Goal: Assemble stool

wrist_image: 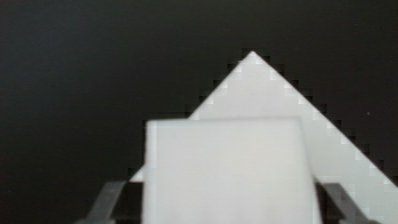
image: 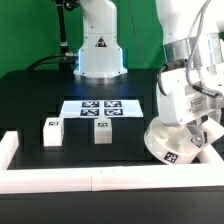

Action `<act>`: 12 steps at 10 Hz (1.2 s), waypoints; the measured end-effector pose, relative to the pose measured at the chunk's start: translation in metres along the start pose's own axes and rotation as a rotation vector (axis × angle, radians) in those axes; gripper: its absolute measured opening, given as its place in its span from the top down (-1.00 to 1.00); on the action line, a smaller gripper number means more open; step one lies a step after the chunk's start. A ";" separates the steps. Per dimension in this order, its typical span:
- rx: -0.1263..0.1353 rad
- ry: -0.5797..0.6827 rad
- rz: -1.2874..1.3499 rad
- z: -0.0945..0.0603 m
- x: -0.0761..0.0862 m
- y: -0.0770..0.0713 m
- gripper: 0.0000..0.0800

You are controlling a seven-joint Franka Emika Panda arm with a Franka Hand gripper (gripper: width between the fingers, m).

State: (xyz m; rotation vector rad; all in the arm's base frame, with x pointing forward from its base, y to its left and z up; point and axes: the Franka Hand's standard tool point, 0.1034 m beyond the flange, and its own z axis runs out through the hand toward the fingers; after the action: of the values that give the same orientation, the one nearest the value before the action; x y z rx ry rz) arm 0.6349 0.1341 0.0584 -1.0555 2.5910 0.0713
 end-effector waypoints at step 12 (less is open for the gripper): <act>0.011 -0.053 -0.295 -0.044 -0.026 -0.014 -0.62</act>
Offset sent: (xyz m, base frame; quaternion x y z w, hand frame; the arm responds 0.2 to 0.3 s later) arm 0.0000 0.0000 0.0000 0.0000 0.0000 0.0000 1.0000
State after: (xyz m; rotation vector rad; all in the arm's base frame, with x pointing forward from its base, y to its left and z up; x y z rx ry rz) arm 0.6484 0.1337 0.1094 -1.3987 2.3587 0.0124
